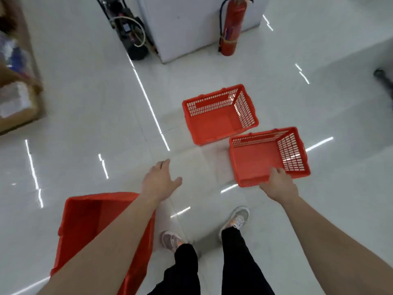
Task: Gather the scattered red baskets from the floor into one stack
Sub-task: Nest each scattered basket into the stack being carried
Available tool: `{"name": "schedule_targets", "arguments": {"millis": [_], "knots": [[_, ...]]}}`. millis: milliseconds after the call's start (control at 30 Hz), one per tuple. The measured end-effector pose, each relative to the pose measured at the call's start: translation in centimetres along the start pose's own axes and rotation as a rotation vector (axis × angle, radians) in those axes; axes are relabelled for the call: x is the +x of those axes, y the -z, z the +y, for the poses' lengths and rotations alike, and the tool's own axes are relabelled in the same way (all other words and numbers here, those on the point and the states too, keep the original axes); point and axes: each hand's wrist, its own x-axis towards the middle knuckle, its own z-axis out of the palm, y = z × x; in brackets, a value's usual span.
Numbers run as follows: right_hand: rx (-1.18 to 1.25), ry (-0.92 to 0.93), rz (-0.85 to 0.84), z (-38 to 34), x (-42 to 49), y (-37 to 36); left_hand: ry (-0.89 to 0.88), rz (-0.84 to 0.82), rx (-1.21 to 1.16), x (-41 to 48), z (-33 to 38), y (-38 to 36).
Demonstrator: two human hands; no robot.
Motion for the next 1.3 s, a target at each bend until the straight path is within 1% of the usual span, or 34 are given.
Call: {"name": "schedule_targets", "arguments": {"millis": [100, 167, 267, 400, 500, 633, 833, 900, 1033, 1133, 1200, 1300], "knots": [[0.124, -0.180, -0.045, 9.7, 2.8, -0.5, -0.065, -0.059, 0.064, 3.8, 8.0, -2.6], [0.183, -0.249, -0.055, 14.8, 5.4, -0.9, -0.082, -0.083, 0.078, 6.8, 12.7, -4.9], [0.227, -0.291, -0.029, 20.4, 10.1, -1.1, -0.102, -0.086, 0.104, 11.2, 18.1, -8.8], [0.240, -0.303, 0.001, 24.7, 16.6, -1.4, -0.106, -0.129, 0.108, 15.8, 21.8, -14.7], [0.257, -0.275, 0.032, 26.2, 21.2, -1.5, -0.063, -0.170, 0.086, 18.7, 22.7, -18.7], [0.262, -0.247, 0.051, 27.6, 27.2, -2.3, 0.036, -0.200, 0.030, 22.4, 22.2, -23.4], [0.224, -0.206, 0.038, 29.7, 38.8, -7.0, 0.214, -0.200, -0.056, 27.8, 19.5, -32.8], [0.236, -0.205, 0.064, 30.7, 42.9, -8.7, 0.275, -0.183, -0.097, 29.6, 18.9, -36.2], [0.253, -0.175, 0.123, 33.4, 49.8, -12.0, 0.391, -0.102, -0.284, 32.6, 19.0, -43.0], [0.347, -0.119, 0.066, 35.3, 53.1, -14.3, 0.483, 0.005, -0.352, 33.6, 19.5, -47.3], [0.424, -0.079, 0.013, 36.4, 54.3, -15.4, 0.533, 0.113, -0.361, 33.6, 19.9, -49.0], [0.429, -0.019, 0.033, 37.7, 54.5, -15.6, 0.536, 0.207, -0.344, 32.8, 20.5, -48.9]]}}
